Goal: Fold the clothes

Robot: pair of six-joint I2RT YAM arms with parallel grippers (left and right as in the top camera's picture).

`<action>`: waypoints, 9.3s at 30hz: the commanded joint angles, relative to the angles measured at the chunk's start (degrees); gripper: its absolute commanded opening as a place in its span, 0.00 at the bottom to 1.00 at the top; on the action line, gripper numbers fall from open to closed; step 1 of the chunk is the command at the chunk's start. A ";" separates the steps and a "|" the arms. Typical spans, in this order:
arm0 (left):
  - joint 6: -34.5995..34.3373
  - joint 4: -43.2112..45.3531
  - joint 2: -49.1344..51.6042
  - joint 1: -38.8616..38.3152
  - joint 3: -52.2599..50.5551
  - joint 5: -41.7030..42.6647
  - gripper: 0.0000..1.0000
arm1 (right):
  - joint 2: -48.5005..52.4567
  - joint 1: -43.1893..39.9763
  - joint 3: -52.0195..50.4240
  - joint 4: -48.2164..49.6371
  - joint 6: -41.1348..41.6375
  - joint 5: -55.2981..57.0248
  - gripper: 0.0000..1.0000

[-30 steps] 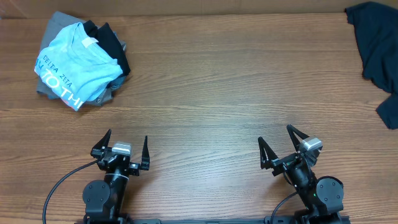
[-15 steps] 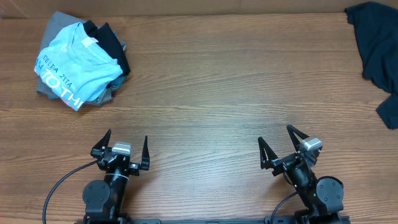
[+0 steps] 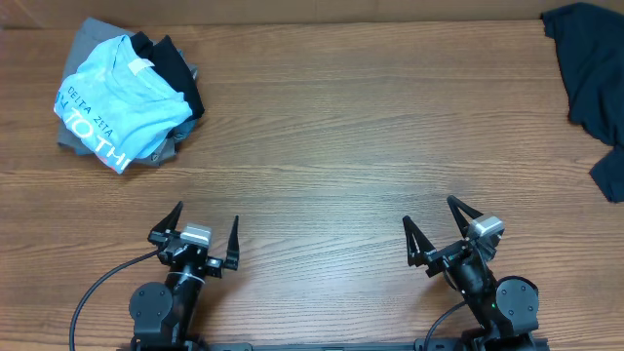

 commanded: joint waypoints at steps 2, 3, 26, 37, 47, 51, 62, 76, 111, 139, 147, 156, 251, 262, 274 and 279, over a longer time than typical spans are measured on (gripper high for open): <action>-5.11 2.51 -0.44 -0.28 -0.17 7.06 1.00 | -0.20 -0.28 -0.50 3.26 4.87 -3.67 1.00; -6.01 3.41 -0.44 -0.28 0.28 7.85 1.00 | -0.20 -0.28 -0.09 3.80 6.12 -4.66 1.00; -8.90 -39.47 62.66 -0.39 71.01 13.73 1.00 | 40.46 -0.33 44.50 -33.24 8.66 -0.33 1.00; -8.61 -46.10 70.25 -0.42 78.14 23.85 1.00 | 62.71 -13.05 57.02 -34.10 12.11 2.54 0.99; -7.30 -46.60 70.27 -0.37 78.14 23.71 1.00 | 85.50 -40.30 60.94 -21.33 17.49 8.00 0.88; -9.79 -46.40 70.27 -0.37 78.14 23.89 1.00 | 92.94 -48.19 60.94 -13.42 18.49 8.00 0.85; -12.20 -46.40 70.27 -0.37 78.14 23.80 1.00 | 106.62 -58.01 60.94 -1.81 19.32 9.57 0.82; -12.22 -46.90 70.29 -0.37 78.12 23.47 1.00 | 114.73 -58.05 60.94 1.53 19.06 13.42 0.42; -11.08 -46.71 69.83 7.15 95.45 23.30 0.97 | 77.40 29.99 60.96 -29.14 10.93 21.86 0.83; -6.12 -57.59 81.79 -14.43 95.43 9.92 0.99 | 102.44 -32.61 60.78 -41.27 13.42 0.17 0.77; -6.12 -57.59 85.11 -15.06 95.43 9.94 0.99 | 104.78 -32.41 60.39 -36.92 13.44 0.22 0.48; -5.66 -56.26 85.35 -14.99 95.43 9.75 1.00 | 100.74 -38.23 63.76 -41.42 16.26 9.07 0.04; -4.83 -58.12 93.74 -22.86 95.30 16.41 1.00 | 110.53 -37.00 88.59 -54.77 4.63 6.97 0.78; -4.83 -58.42 93.74 -22.86 95.30 16.44 1.00 | 115.91 -26.34 82.23 -55.52 19.08 8.48 0.58; -4.81 -57.88 93.74 -22.86 95.30 16.41 1.00 | 115.89 -17.53 79.38 30.32 48.17 -32.09 0.44; -4.83 -57.35 93.74 -22.86 95.30 16.44 1.00 | 115.16 -18.25 82.86 33.48 47.80 -33.77 1.00</action>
